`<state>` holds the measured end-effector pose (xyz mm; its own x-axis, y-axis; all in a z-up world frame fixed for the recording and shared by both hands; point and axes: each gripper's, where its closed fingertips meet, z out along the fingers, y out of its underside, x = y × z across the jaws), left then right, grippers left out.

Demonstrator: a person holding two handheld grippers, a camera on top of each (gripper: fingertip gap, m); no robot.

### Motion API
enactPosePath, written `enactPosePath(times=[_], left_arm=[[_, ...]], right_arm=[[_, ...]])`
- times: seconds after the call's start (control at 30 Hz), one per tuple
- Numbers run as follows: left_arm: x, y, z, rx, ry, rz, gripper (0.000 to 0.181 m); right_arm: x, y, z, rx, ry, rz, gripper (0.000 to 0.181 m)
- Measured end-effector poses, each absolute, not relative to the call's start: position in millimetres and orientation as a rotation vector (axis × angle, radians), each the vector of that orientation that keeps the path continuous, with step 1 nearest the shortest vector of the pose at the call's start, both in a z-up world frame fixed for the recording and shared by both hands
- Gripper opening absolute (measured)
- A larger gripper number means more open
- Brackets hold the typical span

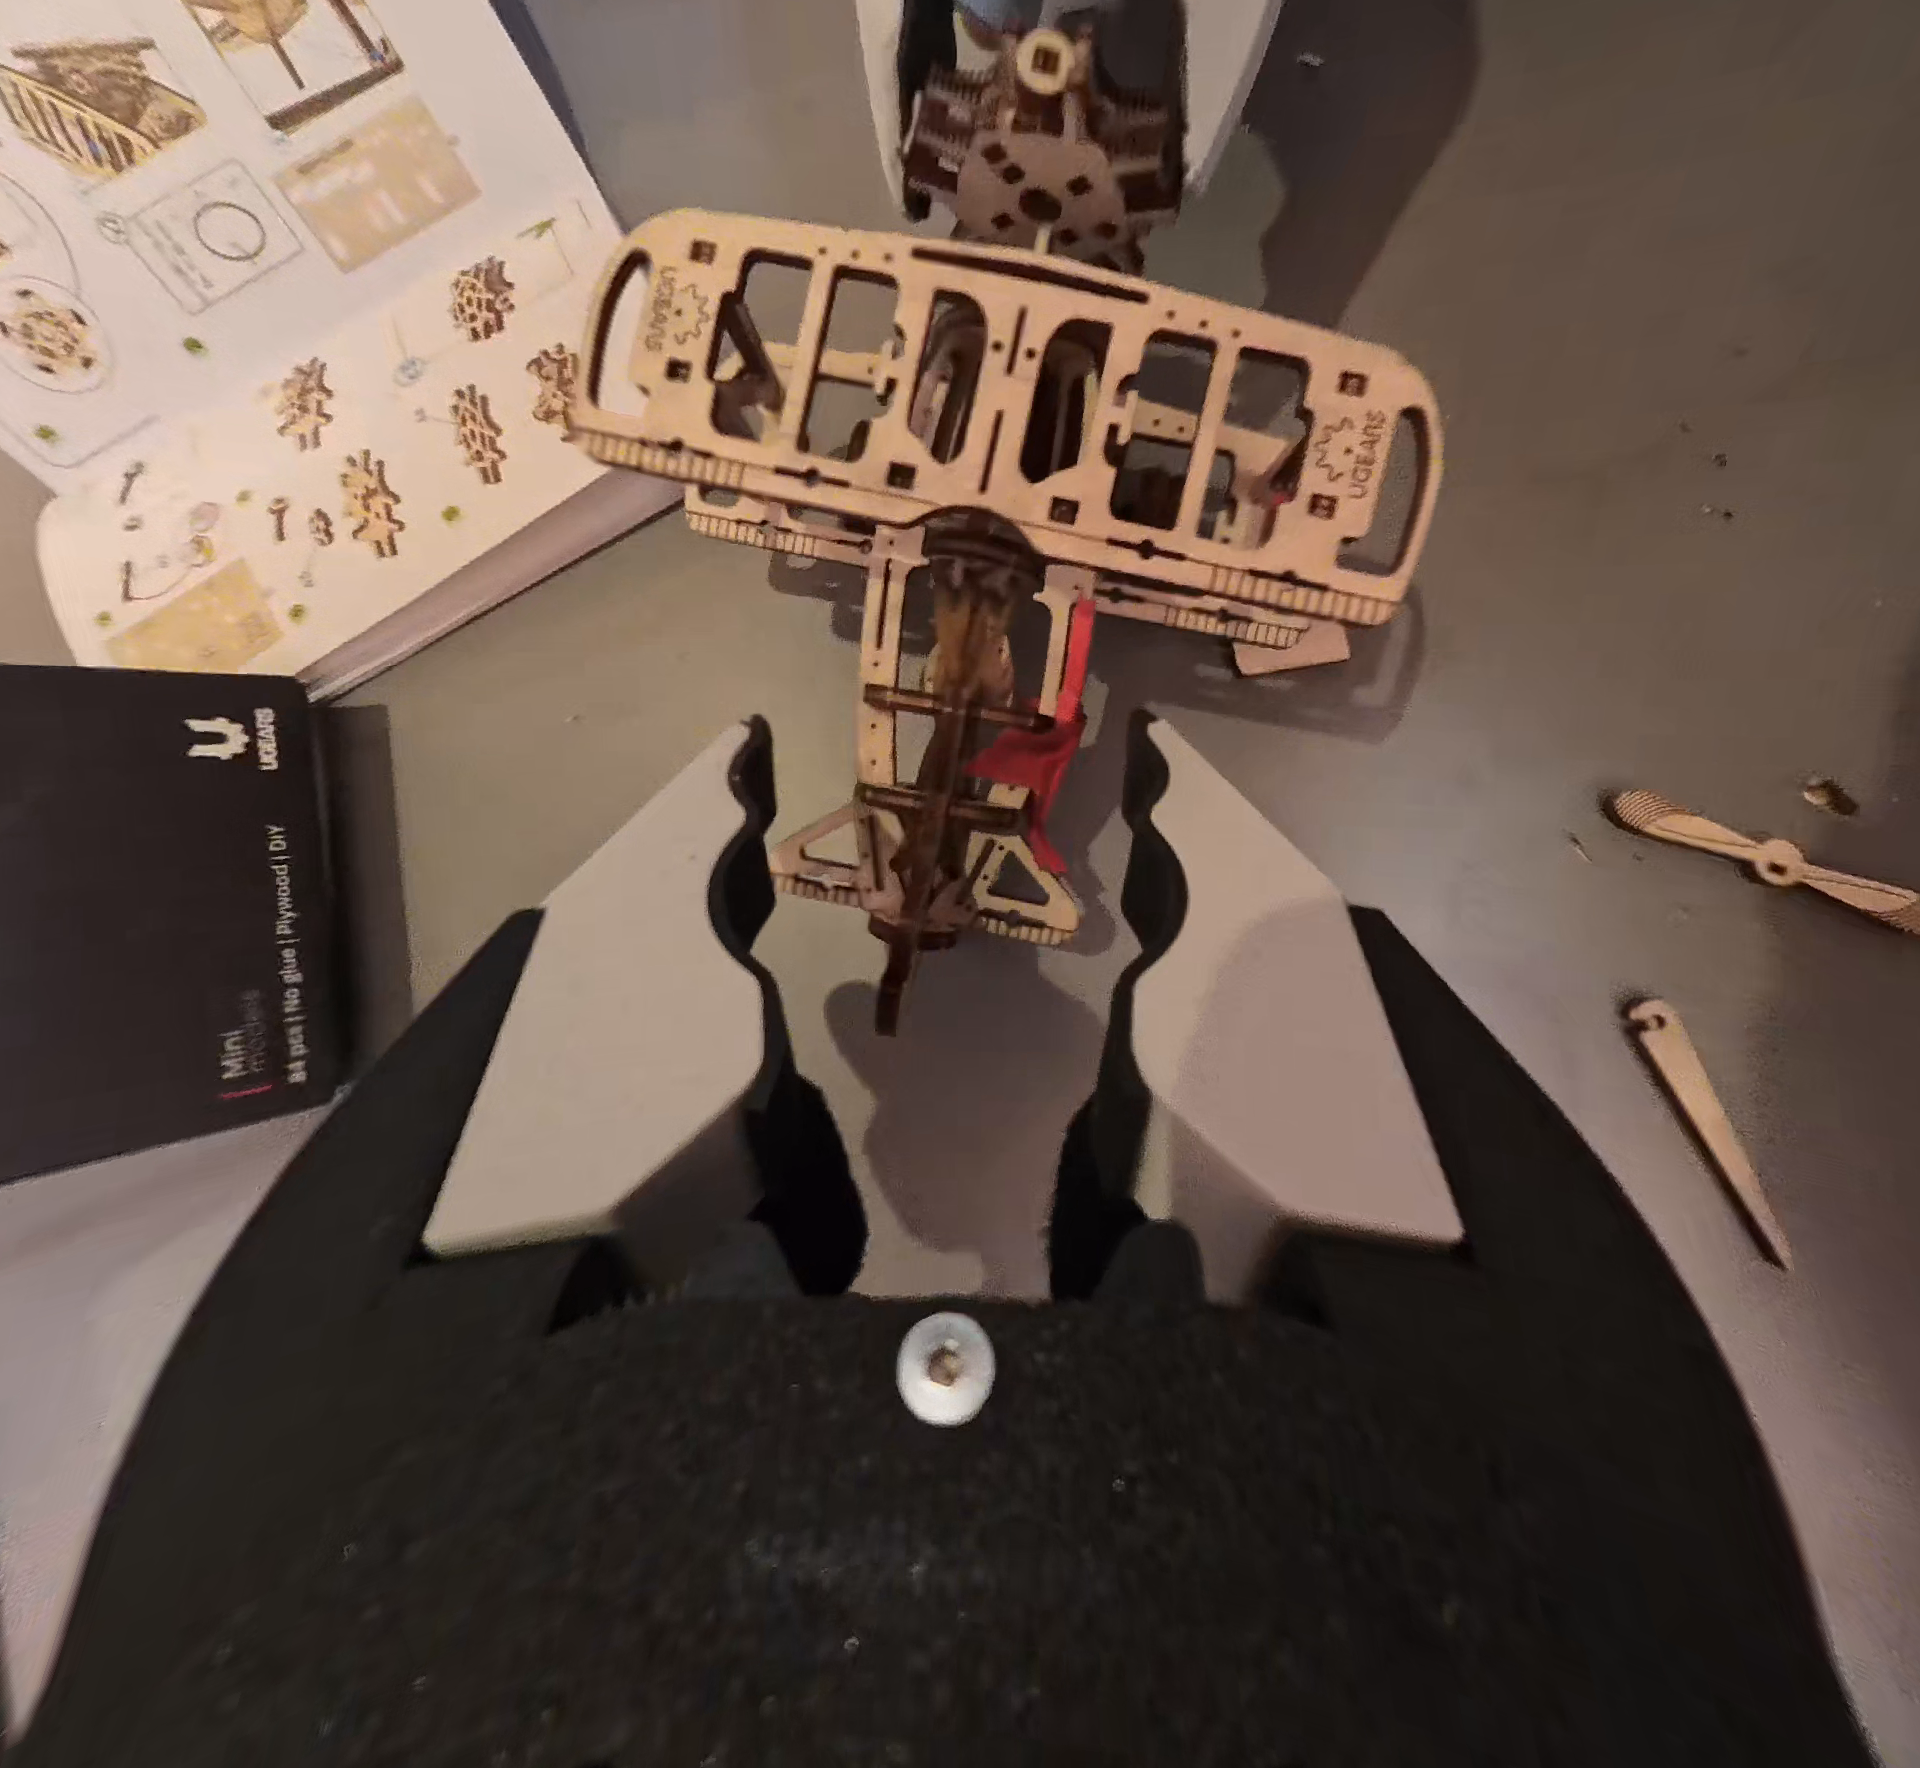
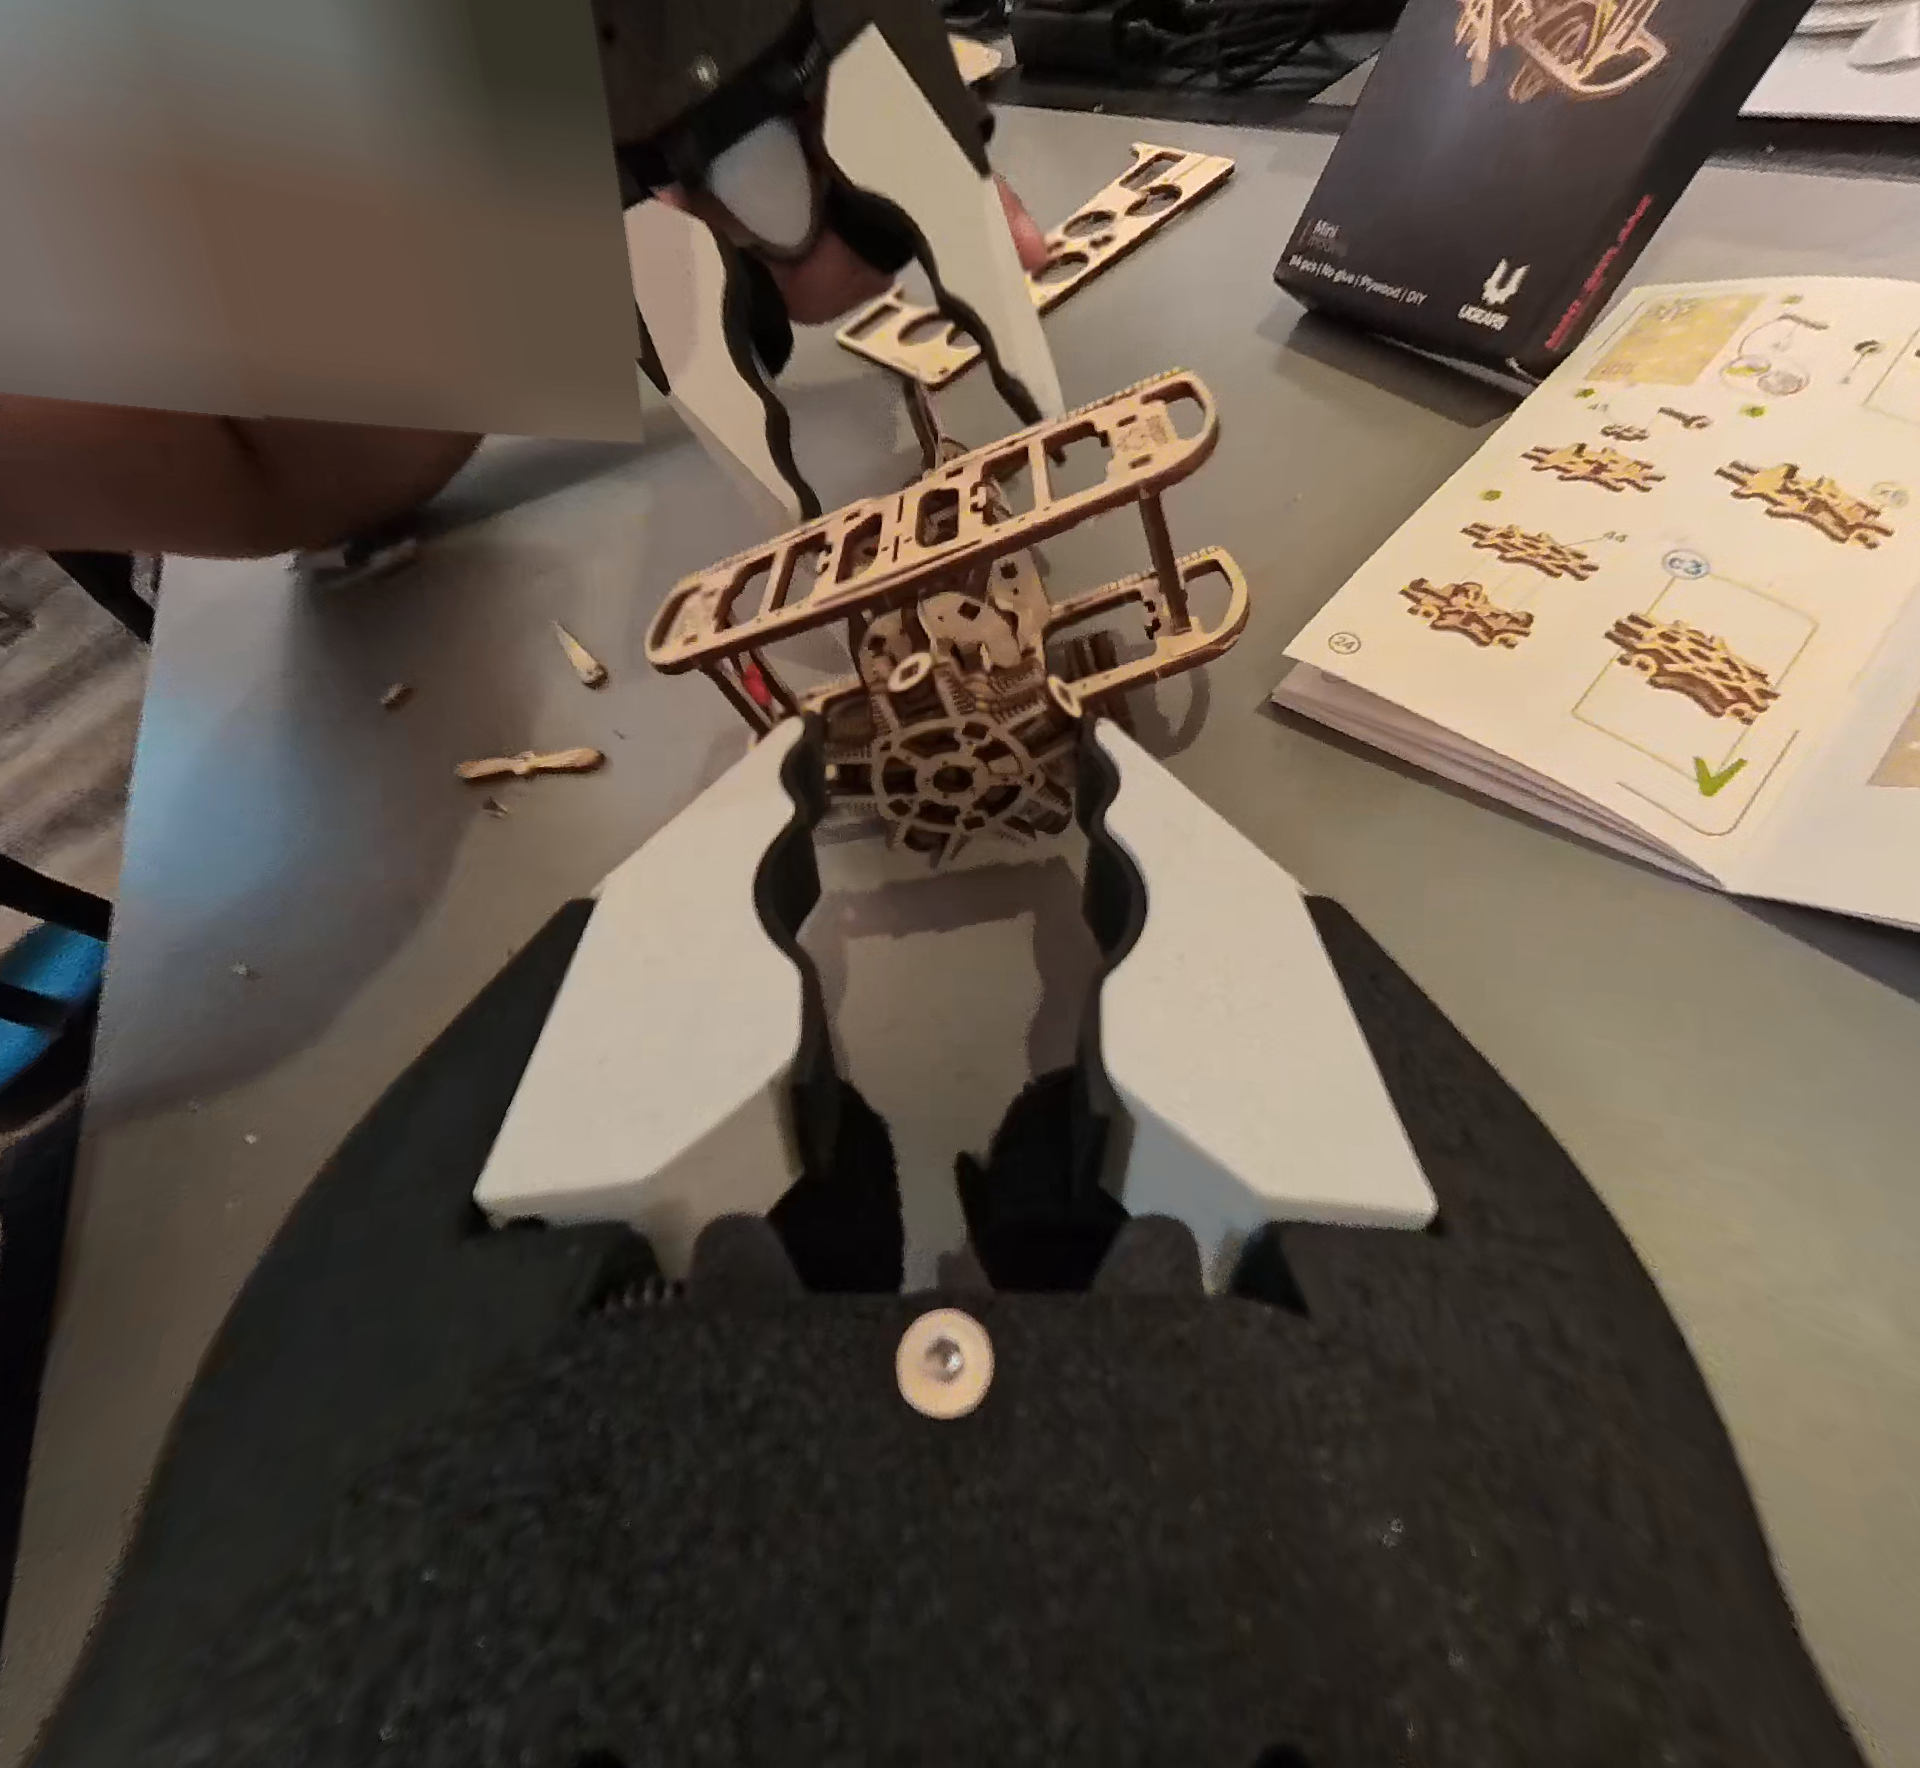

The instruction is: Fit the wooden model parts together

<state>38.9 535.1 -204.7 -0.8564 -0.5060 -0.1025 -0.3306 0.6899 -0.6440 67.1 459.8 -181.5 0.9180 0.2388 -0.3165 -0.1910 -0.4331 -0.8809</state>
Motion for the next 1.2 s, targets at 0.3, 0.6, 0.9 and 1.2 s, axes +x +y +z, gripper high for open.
enactPosePath(times=[0.3,0.6,0.9,1.2], left_arm=[[34.4,527.2,-218.0,-0.629,2.722,-0.975,0.057],[32.0,526.9,-225.7,-0.630,2.752,-0.970,0.048],[32.5,527.7,-225.4,-0.627,2.756,-0.978,0.044],[32.8,527.1,-225.0,-0.631,2.756,-0.990,0.044]], right_arm=[[64.6,464.1,-178.0,-1.927,0.031,0.561,0.047],[62.2,463.5,-183.5,-1.965,0.025,0.529,0.047],[63.5,464.4,-185.0,-1.996,-0.130,0.373,0.047],[62.0,465.9,-181.3,-1.977,-0.183,0.342,0.047]])
